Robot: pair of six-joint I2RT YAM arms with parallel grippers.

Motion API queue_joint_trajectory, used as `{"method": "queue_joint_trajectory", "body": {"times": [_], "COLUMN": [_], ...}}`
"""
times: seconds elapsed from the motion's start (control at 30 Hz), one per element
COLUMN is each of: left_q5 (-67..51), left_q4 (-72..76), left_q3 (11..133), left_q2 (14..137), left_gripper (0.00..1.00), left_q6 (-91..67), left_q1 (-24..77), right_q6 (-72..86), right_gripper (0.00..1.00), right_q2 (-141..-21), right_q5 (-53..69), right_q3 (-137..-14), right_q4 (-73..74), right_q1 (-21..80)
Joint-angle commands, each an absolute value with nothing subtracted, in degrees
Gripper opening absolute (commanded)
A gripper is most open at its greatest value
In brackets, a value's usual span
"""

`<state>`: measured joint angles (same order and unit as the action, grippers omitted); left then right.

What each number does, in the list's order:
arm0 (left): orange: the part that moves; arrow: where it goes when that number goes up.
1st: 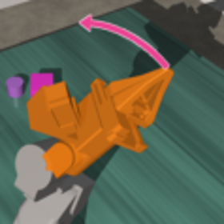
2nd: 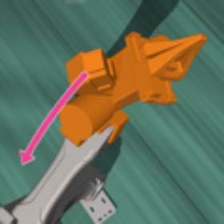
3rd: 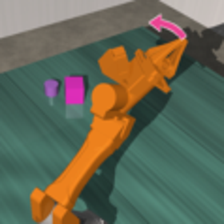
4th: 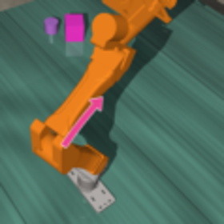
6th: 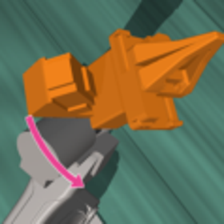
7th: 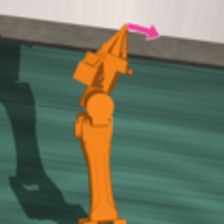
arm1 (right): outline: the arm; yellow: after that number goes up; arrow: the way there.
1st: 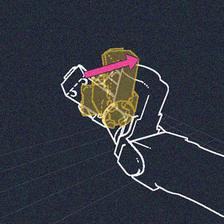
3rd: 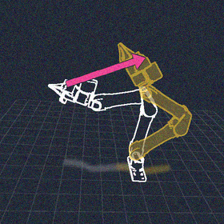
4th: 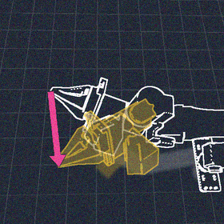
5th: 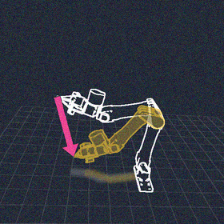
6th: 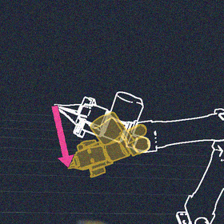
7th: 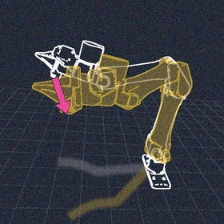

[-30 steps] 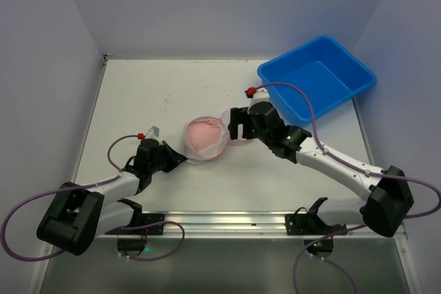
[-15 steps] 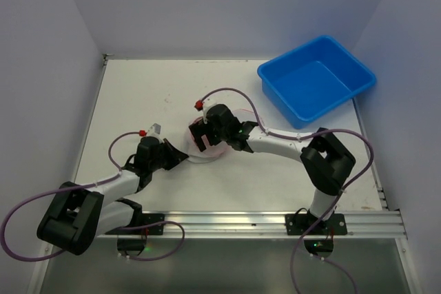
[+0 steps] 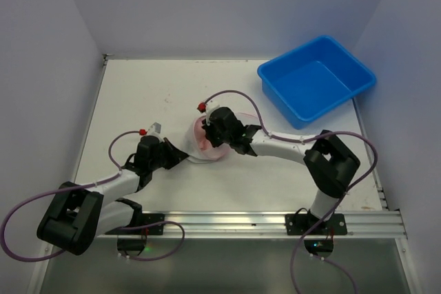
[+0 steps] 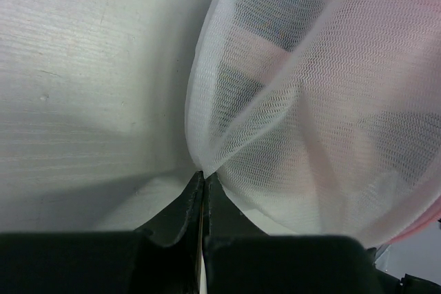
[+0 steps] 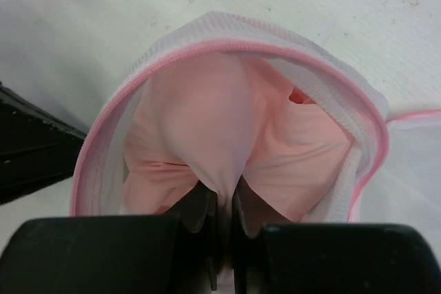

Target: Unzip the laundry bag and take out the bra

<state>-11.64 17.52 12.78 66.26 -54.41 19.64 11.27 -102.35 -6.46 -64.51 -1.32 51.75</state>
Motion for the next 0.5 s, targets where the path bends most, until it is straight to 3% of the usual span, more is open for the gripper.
{"method": "queue_joint_trajectory", "body": {"times": [0.0, 0.3, 0.47], "left_q5": [-10.90, -10.28, -10.11], "left_q4": [16.26, 14.68, 14.06], "left_q3": [14.24, 14.50, 14.59], "left_q2": [65.74, 66.27, 66.27], "left_gripper": [0.00, 0.00, 0.00], "left_q6": [-53.17, -53.26, -52.91], "left_q1": [19.60, 19.51, 19.51], "right_q6": [10.81, 10.37, 12.82], "right_gripper": [0.03, 0.00, 0.00], "right_q2": [-94.14, -77.81, -69.97], "right_q5": [-6.16, 1.67, 5.79], "right_q3": [-62.85, -60.12, -61.52], "right_q4": [-1.94, -0.18, 2.72], "right_q1": [52.03, 51.86, 46.43]}}
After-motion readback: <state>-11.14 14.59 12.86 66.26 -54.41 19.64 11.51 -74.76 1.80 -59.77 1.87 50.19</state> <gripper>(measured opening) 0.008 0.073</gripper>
